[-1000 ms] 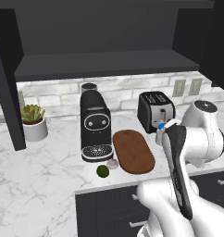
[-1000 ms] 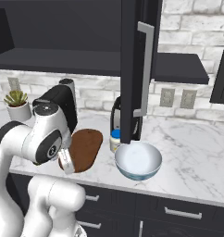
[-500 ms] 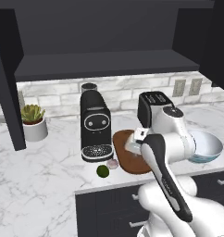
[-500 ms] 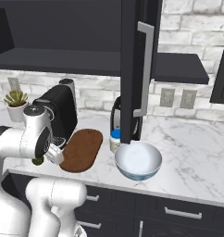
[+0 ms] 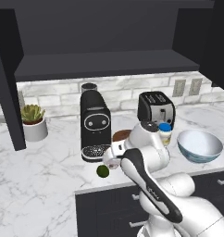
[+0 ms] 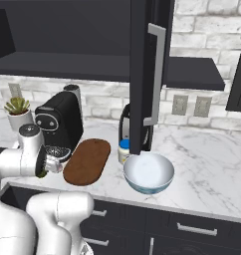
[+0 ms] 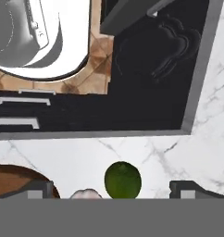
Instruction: Open the cabinet. Place the bowl and condiment on the counter. Then place the lime and garlic on the cutting board.
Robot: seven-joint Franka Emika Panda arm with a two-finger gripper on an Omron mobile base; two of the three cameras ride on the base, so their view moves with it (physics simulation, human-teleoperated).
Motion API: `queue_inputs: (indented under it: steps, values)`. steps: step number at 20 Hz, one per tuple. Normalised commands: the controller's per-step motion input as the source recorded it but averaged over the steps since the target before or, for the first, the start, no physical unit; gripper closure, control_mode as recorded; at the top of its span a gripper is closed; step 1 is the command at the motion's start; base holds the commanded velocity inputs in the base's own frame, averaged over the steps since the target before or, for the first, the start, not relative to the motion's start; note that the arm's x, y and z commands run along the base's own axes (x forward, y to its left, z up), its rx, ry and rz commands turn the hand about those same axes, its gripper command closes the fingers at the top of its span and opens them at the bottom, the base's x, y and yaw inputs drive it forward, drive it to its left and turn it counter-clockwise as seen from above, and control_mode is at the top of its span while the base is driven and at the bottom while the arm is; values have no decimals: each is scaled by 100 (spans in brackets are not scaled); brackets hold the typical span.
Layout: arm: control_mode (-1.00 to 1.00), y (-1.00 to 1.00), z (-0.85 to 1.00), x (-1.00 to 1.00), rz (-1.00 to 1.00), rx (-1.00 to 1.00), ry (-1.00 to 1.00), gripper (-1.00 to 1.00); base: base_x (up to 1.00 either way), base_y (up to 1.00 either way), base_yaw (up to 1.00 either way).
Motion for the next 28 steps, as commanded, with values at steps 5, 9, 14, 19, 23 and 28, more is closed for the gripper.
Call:
queue_inputs:
  steps: [5, 9, 14, 19, 23, 28]
  values:
    - [-100, 47, -16, 43, 26, -4, -4, -100, 0, 0, 0]
    - [-100, 31, -30, 41, 4, -11, 2, -100, 0, 0, 0]
    - [-100, 22, -21, 42, -1, -11, 6, -100, 0, 0, 0]
    - [-100, 3, -26, 27, 0, -7, 4, -100, 0, 0, 0]
    - [-100, 0, -21, 1, 0, -3, 6, -100, 0, 0, 0]
    - [-100, 0, -17, 0, 0, -1, 4, -100, 0, 0, 0]
